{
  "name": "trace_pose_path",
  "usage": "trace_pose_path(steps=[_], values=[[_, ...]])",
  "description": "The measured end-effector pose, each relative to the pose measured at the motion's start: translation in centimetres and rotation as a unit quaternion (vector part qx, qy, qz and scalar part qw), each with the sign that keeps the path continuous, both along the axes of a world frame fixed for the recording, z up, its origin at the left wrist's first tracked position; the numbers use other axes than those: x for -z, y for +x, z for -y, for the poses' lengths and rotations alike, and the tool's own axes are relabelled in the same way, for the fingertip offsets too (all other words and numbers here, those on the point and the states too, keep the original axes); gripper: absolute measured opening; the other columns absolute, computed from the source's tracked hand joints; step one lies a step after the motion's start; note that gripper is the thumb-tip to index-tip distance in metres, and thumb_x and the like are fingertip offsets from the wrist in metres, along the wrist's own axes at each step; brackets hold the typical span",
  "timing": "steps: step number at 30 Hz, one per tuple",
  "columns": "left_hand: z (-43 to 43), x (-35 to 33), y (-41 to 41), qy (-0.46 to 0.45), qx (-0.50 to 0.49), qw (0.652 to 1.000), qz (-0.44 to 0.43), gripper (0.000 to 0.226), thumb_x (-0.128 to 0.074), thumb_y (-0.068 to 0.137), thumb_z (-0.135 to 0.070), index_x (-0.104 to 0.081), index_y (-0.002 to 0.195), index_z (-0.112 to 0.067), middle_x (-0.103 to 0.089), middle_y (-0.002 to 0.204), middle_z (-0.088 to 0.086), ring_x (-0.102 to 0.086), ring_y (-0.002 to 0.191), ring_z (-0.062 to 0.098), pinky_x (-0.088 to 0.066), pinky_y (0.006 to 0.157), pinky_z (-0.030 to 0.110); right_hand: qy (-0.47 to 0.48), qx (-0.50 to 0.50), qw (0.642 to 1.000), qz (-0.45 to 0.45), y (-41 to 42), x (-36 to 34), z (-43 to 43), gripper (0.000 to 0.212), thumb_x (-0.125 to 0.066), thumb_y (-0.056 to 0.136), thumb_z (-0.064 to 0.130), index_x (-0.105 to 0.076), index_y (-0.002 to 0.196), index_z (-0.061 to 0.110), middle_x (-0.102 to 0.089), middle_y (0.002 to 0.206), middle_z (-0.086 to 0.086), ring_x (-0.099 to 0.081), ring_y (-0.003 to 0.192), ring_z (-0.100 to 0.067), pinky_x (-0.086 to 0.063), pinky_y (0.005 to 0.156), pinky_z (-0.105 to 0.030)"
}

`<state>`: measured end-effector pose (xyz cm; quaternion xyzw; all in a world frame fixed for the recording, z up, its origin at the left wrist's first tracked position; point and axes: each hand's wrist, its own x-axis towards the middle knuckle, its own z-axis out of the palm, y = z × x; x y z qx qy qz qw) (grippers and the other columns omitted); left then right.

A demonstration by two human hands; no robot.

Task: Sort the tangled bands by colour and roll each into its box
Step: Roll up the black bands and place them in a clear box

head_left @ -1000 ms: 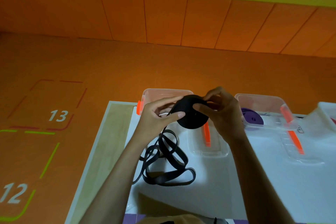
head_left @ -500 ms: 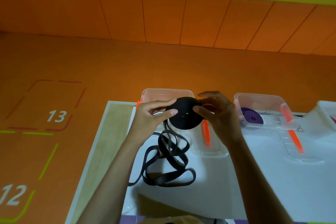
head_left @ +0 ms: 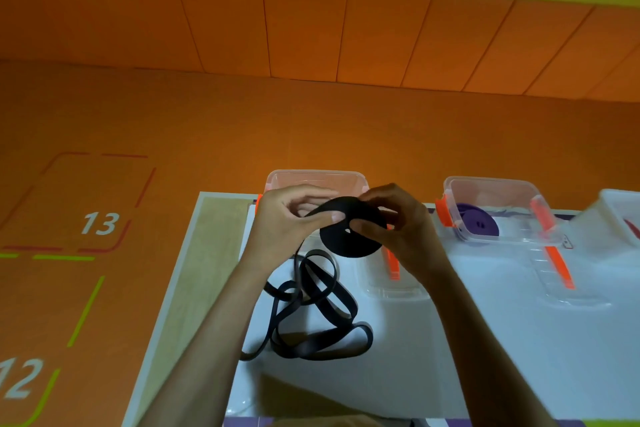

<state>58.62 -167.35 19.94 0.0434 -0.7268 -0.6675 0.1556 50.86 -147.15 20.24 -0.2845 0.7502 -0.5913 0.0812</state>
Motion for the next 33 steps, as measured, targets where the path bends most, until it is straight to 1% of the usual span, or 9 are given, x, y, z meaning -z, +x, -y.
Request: trace_pose_path(steps=[3,8,13,16,19,22,25,29,33], values=[[-0.7,0.7,-0.1,0.048,-0.006,0.999,-0.006,0.033,-0.090,0.077,0.001,-0.077,0.106,-0.009,-0.082,0.095,-0.002,-0.079,0.090,0.014,-0.059,0.079,0.020,-0.010,0.042,0.999,-0.012,-0.3,-0.4,0.4,0.025,-0.087,0.077,0.032,-0.066,0.090,0.032,-0.074,0.095,0.005,-0.076,0.091,-0.017,-0.065,0.078,-0.035],[0.1,2.3,0.7,0.084,0.041,0.995,0.038,0.052,-0.089,0.081,-0.006,-0.076,0.127,-0.027,-0.076,0.081,-0.012,-0.069,0.081,0.003,-0.054,0.086,0.016,-0.051,0.087,0.995,-0.009,-0.9,-0.2,0.0,0.028,-0.085,0.082,0.020,-0.062,0.092,0.010,-0.077,0.096,-0.006,-0.079,0.092,-0.021,-0.066,0.075,-0.036],[0.2,1.5,0.1,0.112,-0.031,0.993,0.002,0.032,-0.093,0.076,-0.010,-0.079,0.102,-0.019,-0.079,0.090,-0.001,-0.074,0.082,0.011,-0.057,0.080,0.018,-0.003,0.044,0.999,-0.010,-0.8,0.2,-0.3,0.034,-0.083,0.084,0.017,-0.053,0.094,0.008,-0.077,0.099,0.001,-0.078,0.096,-0.016,-0.067,0.073,-0.038],[0.0,1.4,0.0,0.094,-0.039,0.995,-0.002,0.027,-0.092,0.079,-0.009,-0.077,0.098,-0.019,-0.080,0.098,0.002,-0.078,0.094,0.020,-0.060,0.086,0.026,-0.047,0.029,0.998,-0.003,-0.7,-0.4,0.0,0.036,-0.082,0.087,0.015,-0.057,0.112,0.023,-0.075,0.097,-0.003,-0.077,0.095,-0.022,-0.067,0.072,-0.038],[0.3,1.7,0.5,0.092,-0.004,0.996,0.011,0.038,-0.089,0.082,-0.007,-0.078,0.114,-0.023,-0.080,0.110,0.002,-0.078,0.101,0.022,-0.061,0.091,0.030,-0.075,0.030,0.997,0.015,-0.9,-1.1,0.1,0.062,-0.079,0.090,0.007,-0.059,0.131,0.049,-0.075,0.100,-0.003,-0.075,0.099,-0.024,-0.064,0.080,-0.030],[0.7,1.8,0.5,0.109,0.019,0.994,0.011,0.045,-0.089,0.082,-0.008,-0.076,0.122,-0.024,-0.079,0.114,0.004,-0.078,0.103,0.025,-0.062,0.092,0.032,-0.065,0.023,0.998,0.007,-1.0,-0.9,0.3,0.047,-0.077,0.089,0.000,-0.068,0.126,0.028,-0.075,0.110,0.005,-0.072,0.109,-0.020,-0.063,0.090,-0.034],[0.6,1.7,0.3,0.110,0.025,0.994,-0.006,0.040,-0.087,0.083,-0.007,-0.078,0.120,-0.022,-0.080,0.116,0.003,-0.077,0.107,0.024,-0.061,0.092,0.029,-0.061,0.010,0.998,0.001,-0.9,-0.4,0.1,0.033,-0.077,0.086,-0.007,-0.063,0.112,0.010,-0.073,0.108,-0.004,-0.072,0.108,-0.025,-0.063,0.091,-0.039],[0.5,1.7,0.2,0.106,0.014,0.994,-0.007,0.030,-0.088,0.083,-0.008,-0.080,0.108,-0.022,-0.081,0.105,0.004,-0.078,0.103,0.024,-0.064,0.088,0.033,-0.013,-0.007,0.998,0.053,-0.8,0.1,-0.3,0.030,-0.080,0.085,0.000,-0.053,0.094,0.009,-0.077,0.103,-0.003,-0.074,0.107,-0.023,-0.065,0.084,-0.038],[0.1,1.9,0.0,0.097,0.005,0.995,-0.009,0.026,-0.089,0.082,-0.011,-0.080,0.103,-0.024,-0.081,0.101,0.002,-0.079,0.098,0.023,-0.062,0.086,0.029,-0.046,0.012,0.997,0.067,-0.4,0.2,-0.1,0.038,-0.084,0.086,0.016,-0.057,0.111,0.026,-0.077,0.102,-0.004,-0.076,0.101,-0.028,-0.066,0.075,-0.039]])
